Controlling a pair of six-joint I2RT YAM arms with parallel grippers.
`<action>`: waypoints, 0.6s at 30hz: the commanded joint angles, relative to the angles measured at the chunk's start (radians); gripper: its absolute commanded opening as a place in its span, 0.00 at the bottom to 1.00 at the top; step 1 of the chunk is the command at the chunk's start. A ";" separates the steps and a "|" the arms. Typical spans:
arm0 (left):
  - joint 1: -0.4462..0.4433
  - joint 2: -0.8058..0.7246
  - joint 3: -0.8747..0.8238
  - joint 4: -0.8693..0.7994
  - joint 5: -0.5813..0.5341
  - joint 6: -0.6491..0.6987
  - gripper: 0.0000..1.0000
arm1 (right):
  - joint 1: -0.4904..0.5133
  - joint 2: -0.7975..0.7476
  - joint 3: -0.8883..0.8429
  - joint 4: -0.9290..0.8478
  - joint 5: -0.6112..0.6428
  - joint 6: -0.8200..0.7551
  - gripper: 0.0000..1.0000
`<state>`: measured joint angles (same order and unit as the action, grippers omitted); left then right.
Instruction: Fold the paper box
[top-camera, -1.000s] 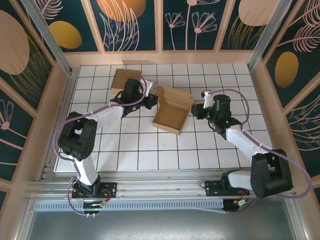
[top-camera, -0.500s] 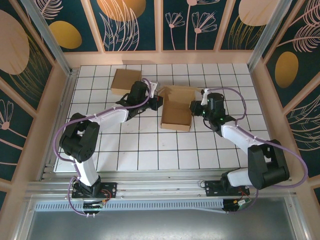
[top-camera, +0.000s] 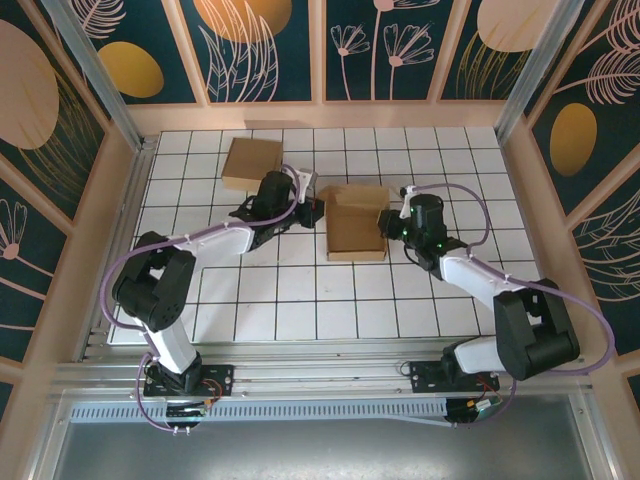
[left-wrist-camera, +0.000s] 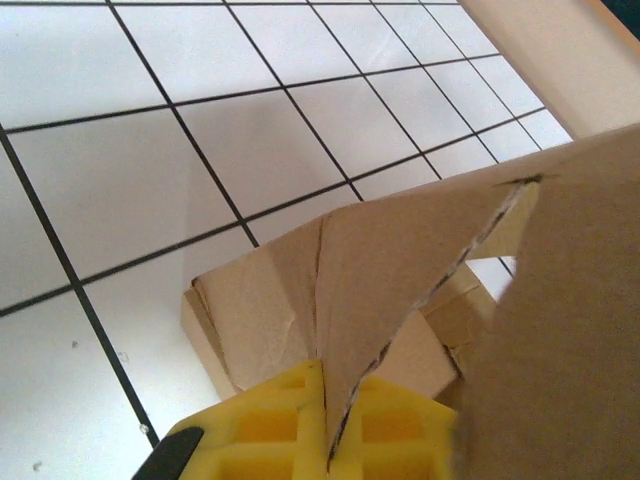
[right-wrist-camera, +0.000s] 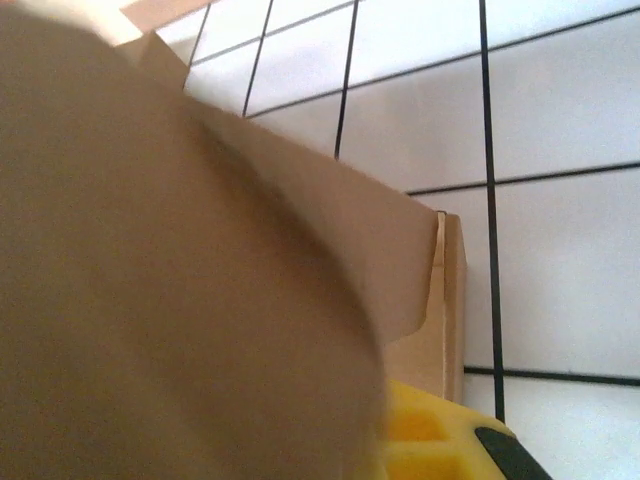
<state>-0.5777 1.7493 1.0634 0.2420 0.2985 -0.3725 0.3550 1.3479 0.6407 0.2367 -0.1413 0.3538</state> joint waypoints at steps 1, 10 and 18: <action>-0.019 -0.030 -0.068 0.033 0.041 -0.051 0.06 | 0.010 -0.033 -0.048 0.008 0.027 -0.019 0.14; -0.087 -0.006 -0.156 0.118 0.035 -0.122 0.07 | 0.021 -0.075 -0.114 0.045 0.030 -0.030 0.13; -0.088 -0.012 -0.055 -0.020 -0.042 -0.039 0.07 | 0.019 -0.103 -0.053 -0.048 0.040 -0.093 0.27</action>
<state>-0.6540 1.7248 0.9630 0.3428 0.2592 -0.4358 0.3687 1.2736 0.5480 0.2230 -0.1291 0.2958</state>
